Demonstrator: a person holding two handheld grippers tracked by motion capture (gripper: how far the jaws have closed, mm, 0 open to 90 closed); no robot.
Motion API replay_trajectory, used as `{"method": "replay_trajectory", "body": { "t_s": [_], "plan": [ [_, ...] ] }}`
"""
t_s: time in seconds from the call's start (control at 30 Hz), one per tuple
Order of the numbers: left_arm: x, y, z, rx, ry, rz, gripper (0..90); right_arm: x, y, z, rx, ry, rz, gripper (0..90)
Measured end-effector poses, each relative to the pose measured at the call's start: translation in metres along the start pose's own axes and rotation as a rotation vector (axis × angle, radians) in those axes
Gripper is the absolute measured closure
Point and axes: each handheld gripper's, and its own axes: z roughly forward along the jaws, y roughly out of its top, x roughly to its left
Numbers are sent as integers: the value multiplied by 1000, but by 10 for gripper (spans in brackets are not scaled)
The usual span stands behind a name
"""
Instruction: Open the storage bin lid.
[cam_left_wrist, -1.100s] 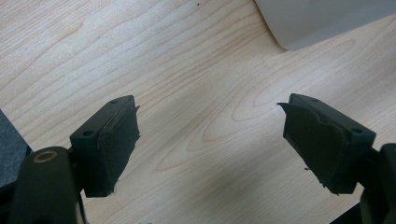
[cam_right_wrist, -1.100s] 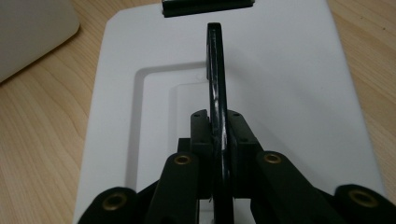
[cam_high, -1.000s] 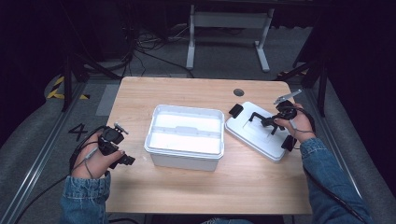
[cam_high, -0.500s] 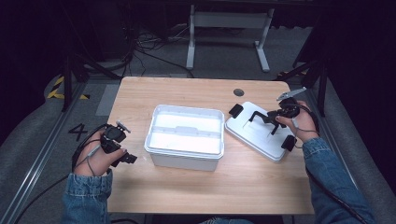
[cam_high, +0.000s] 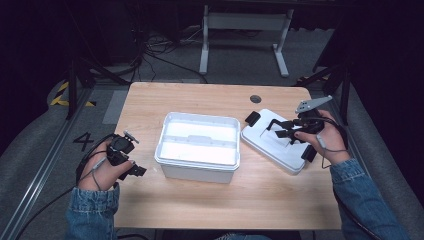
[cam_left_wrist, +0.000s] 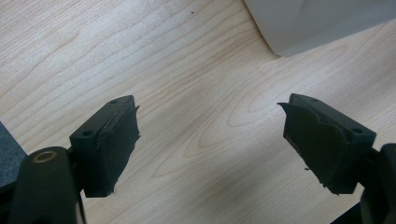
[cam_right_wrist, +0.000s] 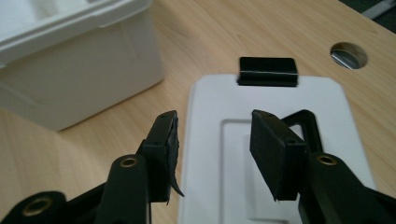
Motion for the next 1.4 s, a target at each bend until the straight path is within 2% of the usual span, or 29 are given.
{"method": "replay_trajectory", "body": {
  "t_s": [0.13, 0.17, 0.2, 0.23, 0.27, 0.33, 0.47, 0.6, 0.77, 0.87, 0.97, 1.07, 1.13, 1.23, 1.3, 1.4],
  "plan": [
    [1, -1, 1, 3, 1, 4, 189, 18, 2, -4, 3, 36, -20, 518],
    [1, -1, 1, 3, 1, 4, 189, 18, 2, -4, 3, 36, -20, 518],
    [1, 0, 0, 4, 5, 7, 189, 29, 2, -4, 7, 63, -30, 518],
    [1, 0, 0, 4, 5, 7, 189, 29, 2, -4, 7, 63, -30, 518],
    [-1, 0, 0, 4, -5, -5, 189, 37, 1, -3, 12, 85, -36, 518],
    [0, 1, -1, 6, -3, 16, 189, 45, 0, -3, 25, 92, -49, 518],
    [-1, 1, 0, 3, -5, 7, 189, 56, -2, -1, 22, 109, -63, 518],
    [0, 2, -1, 7, 10, 28, 189, 70, -6, 3, 29, 122, -78, 518],
    [0, 2, -1, 8, 11, 27, 189, 80, -9, 8, 36, 133, -89, 518],
    [-1, 1, 0, 6, -1, 12, 189, 85, -13, 11, 38, 140, -89, 517],
    [-1, 2, 0, 5, -2, 13, 189, 89, -19, 17, 19, 157, -72, 514],
    [-1, 2, 0, 6, -4, 11, 189, 92, -23, 24, 62, 157, -85, 513],
    [-2, 2, 0, 6, -8, 1, 189, 93, -26, 27, 67, 163, -82, 512],
    [-1, 3, 1, 11, -2, 22, 188, 95, -29, 31, 74, 160, -79, 511],
    [-1, 3, 1, 9, -9, 16, 188, 96, -30, 33, 76, 161, -77, 511],
    [0, 4, 1, 3, 3, 23, 186, 98, -35, 42, 80, 155, -80, 498]
  ]
}}
